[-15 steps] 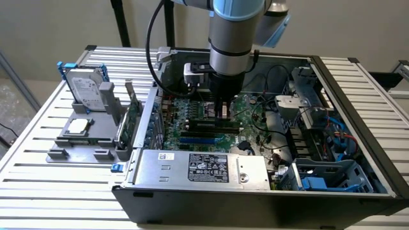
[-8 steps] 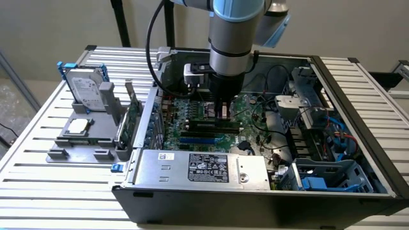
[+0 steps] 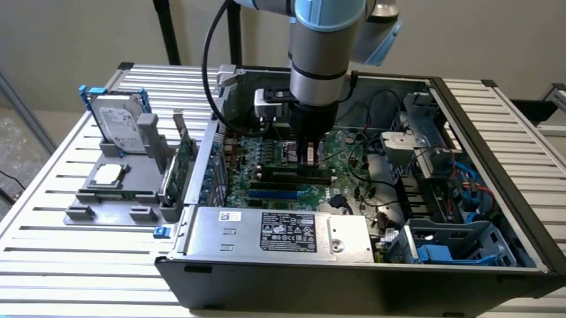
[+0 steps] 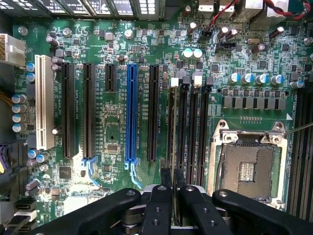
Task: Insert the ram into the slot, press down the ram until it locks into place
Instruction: 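Insert the ram into the slot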
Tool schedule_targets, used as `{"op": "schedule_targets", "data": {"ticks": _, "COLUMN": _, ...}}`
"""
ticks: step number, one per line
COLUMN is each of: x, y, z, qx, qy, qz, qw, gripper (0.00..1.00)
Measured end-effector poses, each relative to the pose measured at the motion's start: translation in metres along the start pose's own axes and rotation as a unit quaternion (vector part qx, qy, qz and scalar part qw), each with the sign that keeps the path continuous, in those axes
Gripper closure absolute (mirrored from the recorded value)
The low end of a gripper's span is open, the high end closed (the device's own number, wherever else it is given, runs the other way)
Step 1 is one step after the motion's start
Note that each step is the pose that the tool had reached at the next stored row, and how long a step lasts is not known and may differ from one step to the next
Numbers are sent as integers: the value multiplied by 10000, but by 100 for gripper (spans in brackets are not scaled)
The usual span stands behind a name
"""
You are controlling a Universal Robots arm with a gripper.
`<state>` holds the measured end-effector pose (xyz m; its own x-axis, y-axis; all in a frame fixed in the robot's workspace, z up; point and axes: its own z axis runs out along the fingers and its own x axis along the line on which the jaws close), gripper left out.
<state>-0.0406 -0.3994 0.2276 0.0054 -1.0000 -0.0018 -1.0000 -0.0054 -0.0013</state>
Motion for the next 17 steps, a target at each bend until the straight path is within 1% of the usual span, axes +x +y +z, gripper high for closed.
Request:
{"op": "schedule_targets", "data": {"ticks": 7, "x": 0, "y": -1, "z": 18, "qx": -1, "qy": 1, "qz": 0, "qw": 10000, "gripper": 87}}
{"op": "schedule_targets", "data": {"ticks": 9, "x": 0, "y": -1, "z": 18, "qx": 0, "qy": 1, "qz": 0, "qw": 10000, "gripper": 85}}
{"op": "schedule_targets", "data": {"ticks": 10, "x": 0, "y": -1, "z": 10, "qx": -1, "qy": 0, "qz": 0, "qw": 10000, "gripper": 79}}
{"op": "schedule_targets", "data": {"ticks": 11, "x": 0, "y": -1, "z": -10, "qx": -3, "qy": -2, "qz": 0, "qw": 10000, "gripper": 79}}
{"op": "schedule_targets", "data": {"ticks": 13, "x": 0, "y": -1, "z": -83, "qx": -13, "qy": -1, "qz": 0, "qw": 10000, "gripper": 79}}
{"op": "schedule_targets", "data": {"ticks": 17, "x": 0, "y": -1, "z": -210, "qx": -38, "qy": -1, "qz": 0, "qw": 10000, "gripper": 79}}
